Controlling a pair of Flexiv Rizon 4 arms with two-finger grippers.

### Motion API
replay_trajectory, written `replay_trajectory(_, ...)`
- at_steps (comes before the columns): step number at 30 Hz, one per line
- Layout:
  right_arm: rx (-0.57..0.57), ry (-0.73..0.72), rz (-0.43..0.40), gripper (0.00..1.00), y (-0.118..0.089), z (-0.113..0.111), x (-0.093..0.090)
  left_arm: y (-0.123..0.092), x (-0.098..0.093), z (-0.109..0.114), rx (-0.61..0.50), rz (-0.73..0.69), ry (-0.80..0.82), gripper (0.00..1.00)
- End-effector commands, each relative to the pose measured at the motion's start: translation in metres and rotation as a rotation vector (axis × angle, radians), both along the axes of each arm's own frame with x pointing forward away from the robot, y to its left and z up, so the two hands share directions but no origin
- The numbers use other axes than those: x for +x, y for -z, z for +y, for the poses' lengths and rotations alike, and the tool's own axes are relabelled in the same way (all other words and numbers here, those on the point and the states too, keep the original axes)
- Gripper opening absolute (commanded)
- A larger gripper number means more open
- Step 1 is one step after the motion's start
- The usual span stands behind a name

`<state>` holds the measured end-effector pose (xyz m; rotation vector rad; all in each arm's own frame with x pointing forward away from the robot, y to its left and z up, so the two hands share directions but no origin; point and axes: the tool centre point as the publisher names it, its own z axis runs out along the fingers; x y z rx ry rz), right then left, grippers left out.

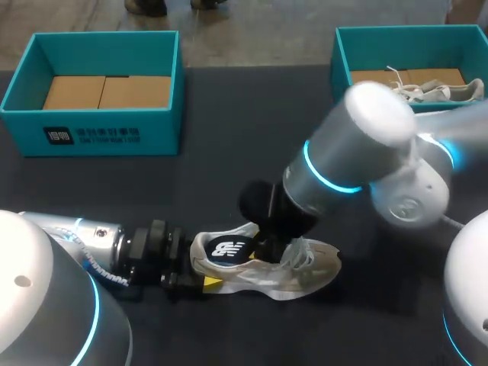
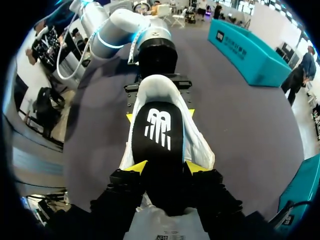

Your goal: Take the shoe out of the shoebox, open the shoe tongue, remove and reinsert the insole, then place the shoe into the shoebox

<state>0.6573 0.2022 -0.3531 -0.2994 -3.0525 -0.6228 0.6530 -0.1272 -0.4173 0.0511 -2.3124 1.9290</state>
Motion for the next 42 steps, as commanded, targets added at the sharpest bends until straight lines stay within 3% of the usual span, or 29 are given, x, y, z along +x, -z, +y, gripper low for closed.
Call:
replay_trajectory(1,-0.080,-0.040,0.081,0.48,-0.006,0.003,0.006,0.002,0.001,0.001,0.000,0.001,0.001,0.00)
replay_trajectory(18,-0.118,0.006,0.126,0.49,-0.007,-0.012,-0.002,0.002,0.001,0.001,0.000,0.001,0.001,0.00)
replay_trajectory(25,-0.147,-0.003,0.083,0.49,-0.030,-0.002,-0.007,0.002,0.001,0.001,0.000,0.001,0.001,0.00)
replay_trajectory(32,-0.155,-0.048,0.117,0.47,-0.051,0.008,-0.001,0.002,0.001,0.001,0.000,0.001,0.001,0.00)
replay_trajectory(42,-0.150,-0.068,0.188,0.46,-0.039,0.013,0.010,0.002,0.001,0.001,0.000,0.001,0.001,0.00)
